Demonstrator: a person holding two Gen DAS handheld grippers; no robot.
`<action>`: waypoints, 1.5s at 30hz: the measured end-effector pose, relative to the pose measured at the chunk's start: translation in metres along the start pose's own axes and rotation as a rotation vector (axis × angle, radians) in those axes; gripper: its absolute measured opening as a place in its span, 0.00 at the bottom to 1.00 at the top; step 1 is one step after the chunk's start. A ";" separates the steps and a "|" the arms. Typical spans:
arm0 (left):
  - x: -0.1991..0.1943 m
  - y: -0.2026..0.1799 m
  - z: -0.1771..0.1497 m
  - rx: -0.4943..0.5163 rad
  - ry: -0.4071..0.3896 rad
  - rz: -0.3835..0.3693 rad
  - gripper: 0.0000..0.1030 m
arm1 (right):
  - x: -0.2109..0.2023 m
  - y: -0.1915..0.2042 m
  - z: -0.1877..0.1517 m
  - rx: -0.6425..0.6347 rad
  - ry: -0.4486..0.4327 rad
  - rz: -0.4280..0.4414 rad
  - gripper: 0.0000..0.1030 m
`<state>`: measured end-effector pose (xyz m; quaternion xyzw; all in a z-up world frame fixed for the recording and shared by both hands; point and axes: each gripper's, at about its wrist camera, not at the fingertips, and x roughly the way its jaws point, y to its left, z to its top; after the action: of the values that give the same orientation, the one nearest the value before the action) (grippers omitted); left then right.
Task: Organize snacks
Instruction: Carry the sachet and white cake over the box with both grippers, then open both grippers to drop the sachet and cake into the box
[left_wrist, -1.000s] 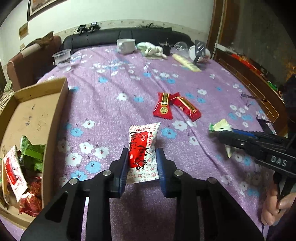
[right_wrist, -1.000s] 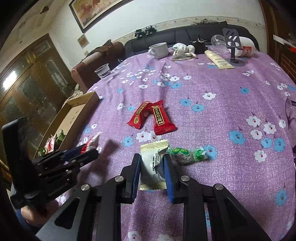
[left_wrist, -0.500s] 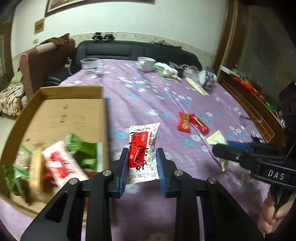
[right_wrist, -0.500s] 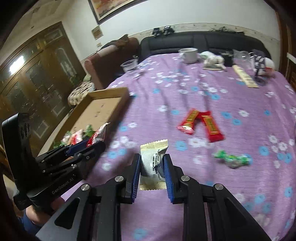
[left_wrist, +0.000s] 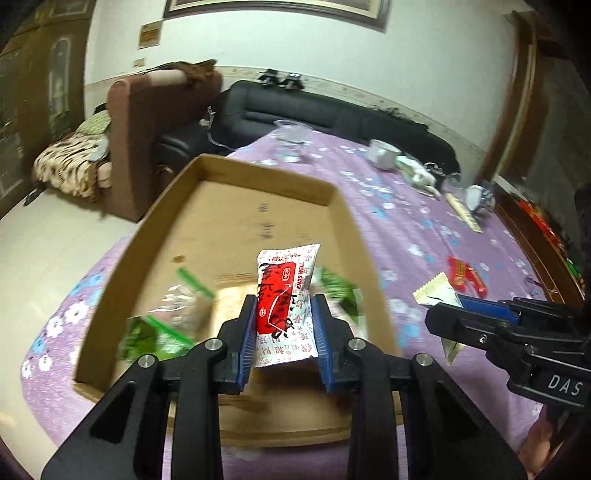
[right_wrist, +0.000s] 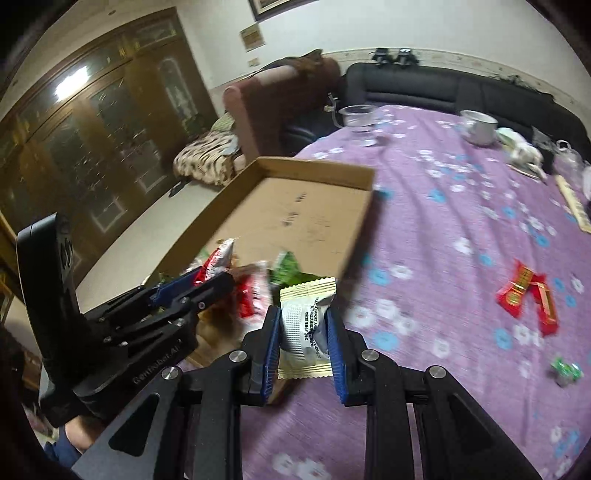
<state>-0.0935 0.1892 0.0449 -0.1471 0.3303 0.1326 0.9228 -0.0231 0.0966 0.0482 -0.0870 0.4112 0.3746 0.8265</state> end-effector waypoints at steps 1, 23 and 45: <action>0.001 0.004 -0.001 -0.006 0.005 0.008 0.26 | 0.009 0.006 0.003 -0.003 0.011 0.011 0.24; 0.028 0.025 -0.003 -0.035 0.051 0.082 0.26 | 0.092 0.007 0.014 0.056 0.020 0.061 0.25; 0.026 0.027 -0.003 -0.040 0.052 0.097 0.33 | 0.053 0.015 0.008 -0.001 -0.120 0.088 0.57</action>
<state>-0.0855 0.2168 0.0209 -0.1527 0.3584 0.1801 0.9032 -0.0080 0.1395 0.0169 -0.0465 0.3645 0.4153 0.8322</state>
